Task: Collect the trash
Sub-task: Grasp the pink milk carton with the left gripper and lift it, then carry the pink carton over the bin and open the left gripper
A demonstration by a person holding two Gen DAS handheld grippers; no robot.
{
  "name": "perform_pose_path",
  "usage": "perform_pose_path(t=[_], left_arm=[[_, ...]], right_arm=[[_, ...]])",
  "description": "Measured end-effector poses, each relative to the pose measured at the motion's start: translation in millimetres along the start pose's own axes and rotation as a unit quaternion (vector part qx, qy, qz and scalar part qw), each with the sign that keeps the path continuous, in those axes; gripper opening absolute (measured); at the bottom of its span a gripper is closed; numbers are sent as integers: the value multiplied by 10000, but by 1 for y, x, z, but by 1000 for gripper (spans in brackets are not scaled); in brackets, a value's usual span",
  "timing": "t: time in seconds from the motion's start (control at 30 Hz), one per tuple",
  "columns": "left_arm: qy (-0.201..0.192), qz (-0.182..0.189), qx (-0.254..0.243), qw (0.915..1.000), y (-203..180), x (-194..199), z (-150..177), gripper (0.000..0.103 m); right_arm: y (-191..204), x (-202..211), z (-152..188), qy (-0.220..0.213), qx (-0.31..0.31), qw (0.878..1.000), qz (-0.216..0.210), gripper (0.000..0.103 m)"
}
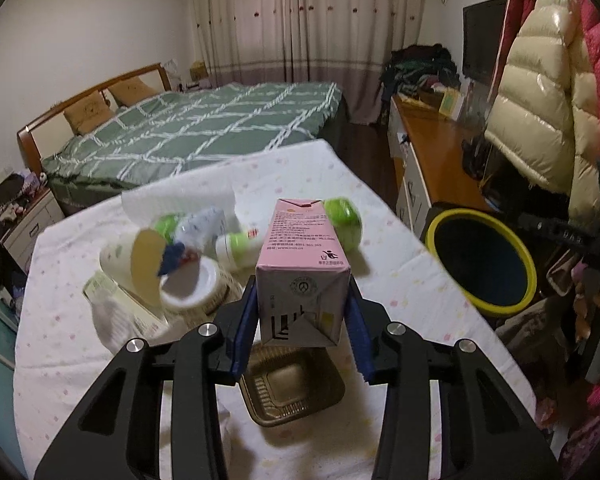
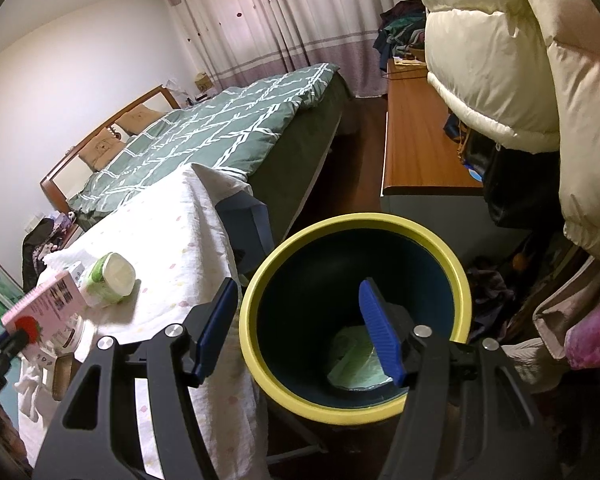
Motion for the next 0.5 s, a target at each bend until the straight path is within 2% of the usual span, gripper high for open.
perform_pose_path(t=[0.23,0.5], left_arm=[[-178,284,-223,9992,-21,21,-13,41],[121,1033,-649,9925,-92,-3,-26,41]], right_arm=[[-3,15,2,-180,6,9998,35,60],[-24,49,16,-447,-40,9981,422,60]])
Point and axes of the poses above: each gripper's, at about its wrist camera, not at the fingertips, and x roughly against the way its jaws point, y to its left, z to its underside, the point moved 2 cm from there along -x, roughly the way its jaws point, and after that the axes turned 7 degrees about z, right-handed, at the moved point
